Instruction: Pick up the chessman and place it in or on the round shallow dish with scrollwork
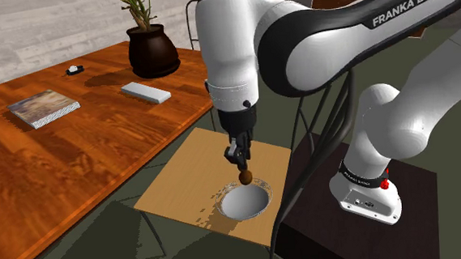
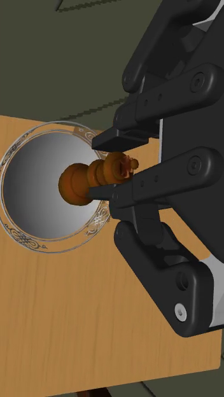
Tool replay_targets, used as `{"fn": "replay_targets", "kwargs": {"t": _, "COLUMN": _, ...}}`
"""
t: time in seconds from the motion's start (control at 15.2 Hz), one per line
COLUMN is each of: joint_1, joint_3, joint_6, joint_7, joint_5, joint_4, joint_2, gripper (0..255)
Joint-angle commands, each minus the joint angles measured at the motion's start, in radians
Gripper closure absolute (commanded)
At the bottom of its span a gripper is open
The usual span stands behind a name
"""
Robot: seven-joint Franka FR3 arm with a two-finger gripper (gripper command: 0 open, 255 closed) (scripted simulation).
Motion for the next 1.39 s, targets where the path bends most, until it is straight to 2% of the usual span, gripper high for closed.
{"fn": "replay_targets", "kwargs": {"t": 0.0, "joint_1": 0.003, "joint_3": 0.004, "joint_6": 0.021, "joint_7": 0.0, "joint_5": 0.005, "joint_4": -0.024, "joint_2": -0.003, "gripper": 255}}
{"fn": "replay_targets", "kwargs": {"t": 0.73, "joint_1": -0.003, "joint_3": 0.046, "joint_6": 0.182, "joint_7": -0.002, "joint_5": 0.02, "joint_4": -0.132, "joint_2": 0.05, "gripper": 255}}
{"fn": "replay_targets", "kwargs": {"t": 0.86, "joint_1": -0.024, "joint_3": 0.073, "joint_6": 0.216, "joint_7": -0.009, "joint_5": 0.031, "joint_4": -0.151, "joint_2": 0.062, "gripper": 255}}
{"fn": "replay_targets", "kwargs": {"t": 1.32, "joint_1": -0.13, "joint_3": 0.172, "joint_6": 0.201, "joint_7": -0.054, "joint_5": 0.087, "joint_4": -0.148, "joint_2": 0.032, "gripper": 255}}
